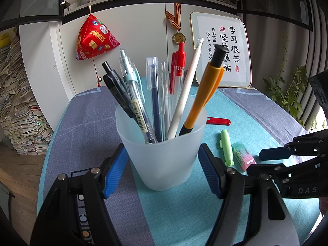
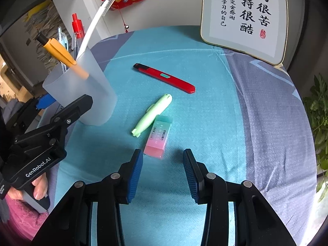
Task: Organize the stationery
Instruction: 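Grasp the pink-and-white eraser with the right tool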
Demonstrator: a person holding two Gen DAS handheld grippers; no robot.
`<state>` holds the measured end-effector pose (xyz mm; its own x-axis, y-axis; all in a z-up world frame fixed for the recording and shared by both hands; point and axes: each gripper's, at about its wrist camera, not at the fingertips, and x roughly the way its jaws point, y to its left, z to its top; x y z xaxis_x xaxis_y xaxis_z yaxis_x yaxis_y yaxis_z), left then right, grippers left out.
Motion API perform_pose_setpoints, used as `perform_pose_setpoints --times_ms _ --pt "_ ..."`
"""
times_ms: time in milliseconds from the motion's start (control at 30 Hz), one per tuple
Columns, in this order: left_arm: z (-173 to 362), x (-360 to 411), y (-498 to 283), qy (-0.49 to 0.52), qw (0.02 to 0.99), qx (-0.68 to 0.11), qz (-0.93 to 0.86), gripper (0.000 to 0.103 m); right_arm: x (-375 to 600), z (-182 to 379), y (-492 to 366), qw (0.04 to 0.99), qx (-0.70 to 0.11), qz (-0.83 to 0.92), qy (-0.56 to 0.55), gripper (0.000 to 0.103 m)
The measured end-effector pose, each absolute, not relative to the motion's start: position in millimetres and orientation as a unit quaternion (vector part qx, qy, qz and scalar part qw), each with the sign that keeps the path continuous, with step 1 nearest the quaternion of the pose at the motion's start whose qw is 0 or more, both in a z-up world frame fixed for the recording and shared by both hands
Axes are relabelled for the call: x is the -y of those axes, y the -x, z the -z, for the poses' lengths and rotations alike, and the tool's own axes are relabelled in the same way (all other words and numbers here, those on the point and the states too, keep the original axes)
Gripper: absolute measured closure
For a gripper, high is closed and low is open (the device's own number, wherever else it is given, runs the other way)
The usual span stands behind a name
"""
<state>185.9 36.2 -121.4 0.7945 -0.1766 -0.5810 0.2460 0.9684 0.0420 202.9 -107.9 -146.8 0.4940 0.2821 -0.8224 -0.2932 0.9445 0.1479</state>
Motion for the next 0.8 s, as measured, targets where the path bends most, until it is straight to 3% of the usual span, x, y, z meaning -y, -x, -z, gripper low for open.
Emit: perform_pose_setpoints --times_ms 167,233,267,800 --pt "121 -36 -186 -0.058 0.945 -0.300 0.112 0.034 101 147 -202 0.870 -0.465 -0.164 0.018 0.061" --pt "121 -36 -186 -0.058 0.945 -0.300 0.112 0.034 97 148 -200 0.875 -0.457 -0.158 0.033 0.072" --pt "121 -36 -186 -0.058 0.945 -0.300 0.112 0.034 96 149 -200 0.876 -0.454 -0.156 0.039 0.083" --pt "122 -36 -186 -0.057 0.945 -0.303 0.112 0.033 115 74 -175 0.894 -0.393 -0.213 -0.015 0.083"
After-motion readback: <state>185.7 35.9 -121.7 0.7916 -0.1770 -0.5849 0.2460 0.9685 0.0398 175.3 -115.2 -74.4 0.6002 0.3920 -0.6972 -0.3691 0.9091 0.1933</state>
